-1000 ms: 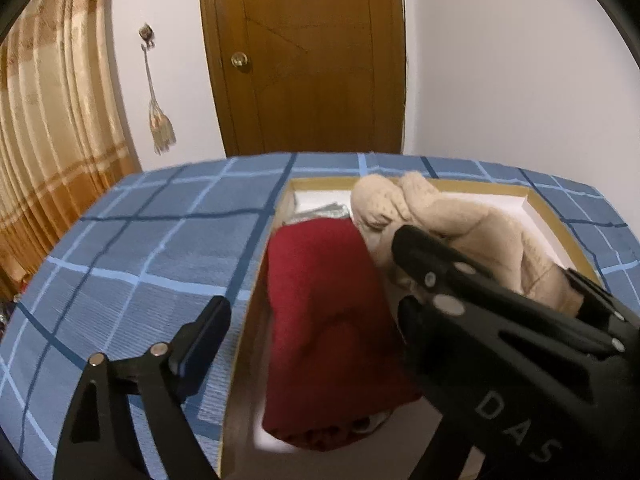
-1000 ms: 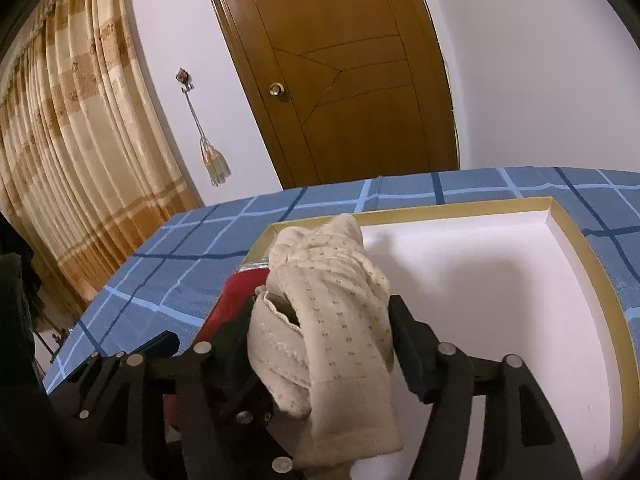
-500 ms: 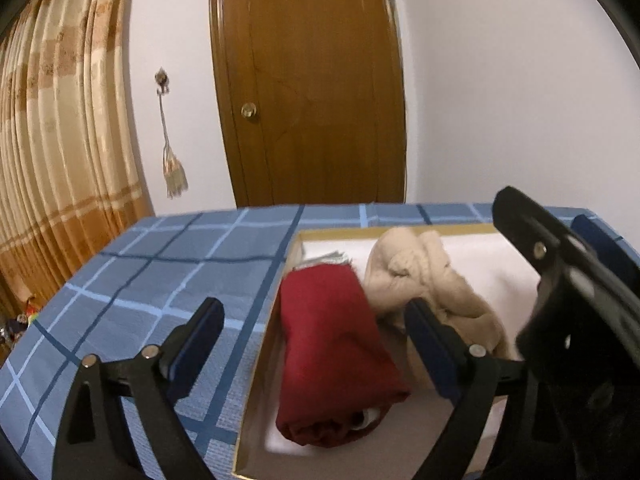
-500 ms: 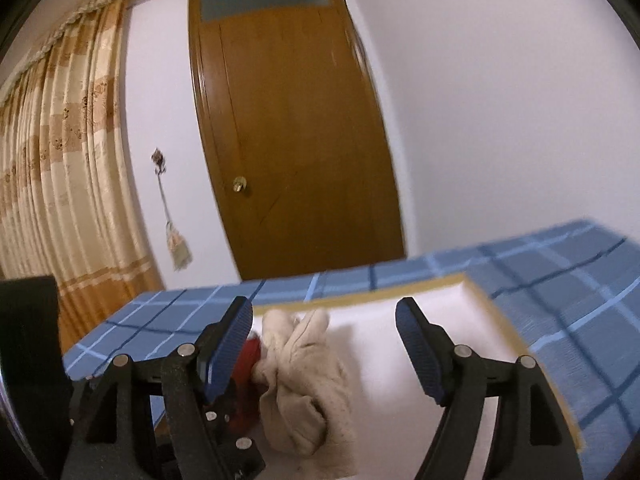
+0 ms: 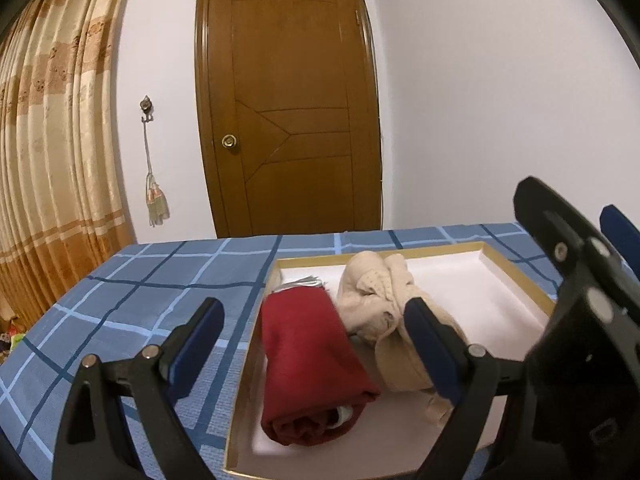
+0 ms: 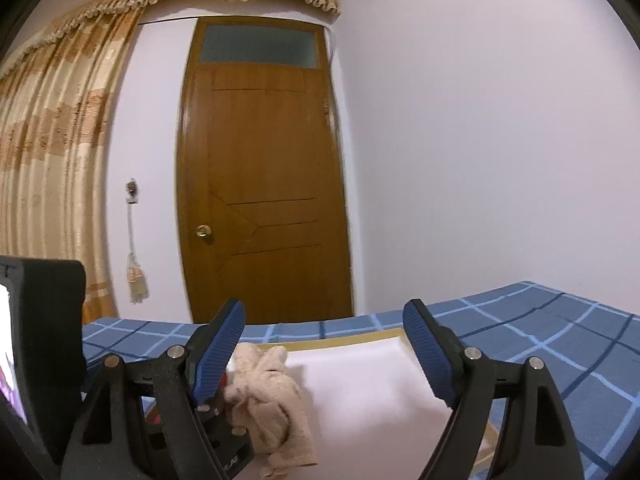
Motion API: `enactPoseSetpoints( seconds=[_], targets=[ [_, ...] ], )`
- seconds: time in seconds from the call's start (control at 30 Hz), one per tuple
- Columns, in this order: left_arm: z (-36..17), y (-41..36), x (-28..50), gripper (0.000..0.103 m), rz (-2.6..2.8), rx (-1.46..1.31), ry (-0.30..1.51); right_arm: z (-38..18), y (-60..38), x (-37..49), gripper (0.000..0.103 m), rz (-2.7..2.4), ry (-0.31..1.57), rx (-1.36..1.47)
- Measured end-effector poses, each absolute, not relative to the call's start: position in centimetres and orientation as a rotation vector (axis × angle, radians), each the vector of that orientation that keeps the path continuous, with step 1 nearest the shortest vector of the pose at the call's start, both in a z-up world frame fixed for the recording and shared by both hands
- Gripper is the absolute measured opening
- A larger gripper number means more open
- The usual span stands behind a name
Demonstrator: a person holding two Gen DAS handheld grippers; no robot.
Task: Take underwear out of drawer
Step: 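Lower both garments into the tray and open both tools, then lift both tools away from the tray and move back toward the drawer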
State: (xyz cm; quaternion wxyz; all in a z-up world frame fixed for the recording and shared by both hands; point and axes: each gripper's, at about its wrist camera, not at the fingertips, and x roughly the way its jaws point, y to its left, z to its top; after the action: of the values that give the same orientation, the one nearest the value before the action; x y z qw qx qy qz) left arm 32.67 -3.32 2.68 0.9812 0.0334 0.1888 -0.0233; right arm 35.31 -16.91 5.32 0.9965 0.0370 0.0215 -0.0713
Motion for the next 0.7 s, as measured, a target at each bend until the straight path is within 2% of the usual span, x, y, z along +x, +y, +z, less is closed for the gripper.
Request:
enactPoseSetpoints(
  seconds=[0.1,0.7],
  targets=[
    [2.8,-3.2,32.1,0.085,-0.053,0.057,0.360,5.3,-17.2,35.6,0.084,-0.118,0.071,0.085],
    [2.8,-3.2,29.7,0.088,-0.031,0.059,0.339,5.0,-16.8,35.8,0.084,-0.136,0.118,0.059]
  ],
)
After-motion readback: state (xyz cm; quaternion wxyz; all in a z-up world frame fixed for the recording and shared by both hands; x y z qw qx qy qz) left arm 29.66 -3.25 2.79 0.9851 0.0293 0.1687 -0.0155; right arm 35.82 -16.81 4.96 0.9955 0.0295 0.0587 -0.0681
